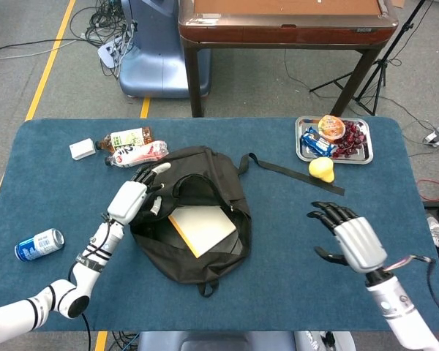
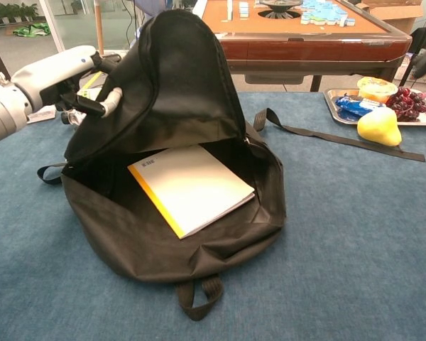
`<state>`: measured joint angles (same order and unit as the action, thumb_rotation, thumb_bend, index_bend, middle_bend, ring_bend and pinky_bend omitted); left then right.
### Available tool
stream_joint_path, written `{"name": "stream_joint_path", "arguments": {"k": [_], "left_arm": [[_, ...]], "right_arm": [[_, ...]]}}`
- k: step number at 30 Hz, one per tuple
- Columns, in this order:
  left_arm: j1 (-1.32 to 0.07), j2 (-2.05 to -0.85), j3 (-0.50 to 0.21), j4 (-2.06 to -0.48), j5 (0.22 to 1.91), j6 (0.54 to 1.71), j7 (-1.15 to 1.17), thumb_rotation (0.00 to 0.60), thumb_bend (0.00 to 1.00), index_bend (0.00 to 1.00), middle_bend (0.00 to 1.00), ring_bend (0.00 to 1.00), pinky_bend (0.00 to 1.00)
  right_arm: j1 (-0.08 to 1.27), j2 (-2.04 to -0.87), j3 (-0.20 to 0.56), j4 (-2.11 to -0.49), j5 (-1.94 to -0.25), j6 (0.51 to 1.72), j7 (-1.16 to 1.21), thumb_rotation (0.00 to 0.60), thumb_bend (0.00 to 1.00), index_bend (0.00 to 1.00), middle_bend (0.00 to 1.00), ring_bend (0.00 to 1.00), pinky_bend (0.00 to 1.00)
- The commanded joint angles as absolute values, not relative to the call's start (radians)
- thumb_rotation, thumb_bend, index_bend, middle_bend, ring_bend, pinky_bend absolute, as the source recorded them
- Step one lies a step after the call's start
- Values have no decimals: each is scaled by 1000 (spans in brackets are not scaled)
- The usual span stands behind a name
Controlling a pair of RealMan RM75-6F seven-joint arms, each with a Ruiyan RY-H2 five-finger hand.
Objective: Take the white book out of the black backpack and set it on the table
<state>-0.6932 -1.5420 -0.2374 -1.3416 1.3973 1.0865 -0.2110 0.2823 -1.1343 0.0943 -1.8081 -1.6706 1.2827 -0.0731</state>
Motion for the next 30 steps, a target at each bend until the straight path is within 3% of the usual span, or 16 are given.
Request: {"name": "stream_joint_path", "arguments": {"k": [1,16,30], "left_arm": [[-697,-1533,-244,-1350,1386,1084,-197,600,608,549,110,95,17],[-693,-1531,-243,-1351,1345,1085,-182,600,608,540,110,95,17],[-682,-1565,-222,-1304,1329,1081,-199,600,608,544,110,95,16]], "right_arm": [[373,-1205,113,-1836,-1684,1184,-111,600,187,278,186,171,314],[581,-1432,175,-1800,-1504,947,-288,600,190,279,36,53,244],[681,-1597,199,-1650,-1373,916,-420,600,189,279,0,43,243]]}}
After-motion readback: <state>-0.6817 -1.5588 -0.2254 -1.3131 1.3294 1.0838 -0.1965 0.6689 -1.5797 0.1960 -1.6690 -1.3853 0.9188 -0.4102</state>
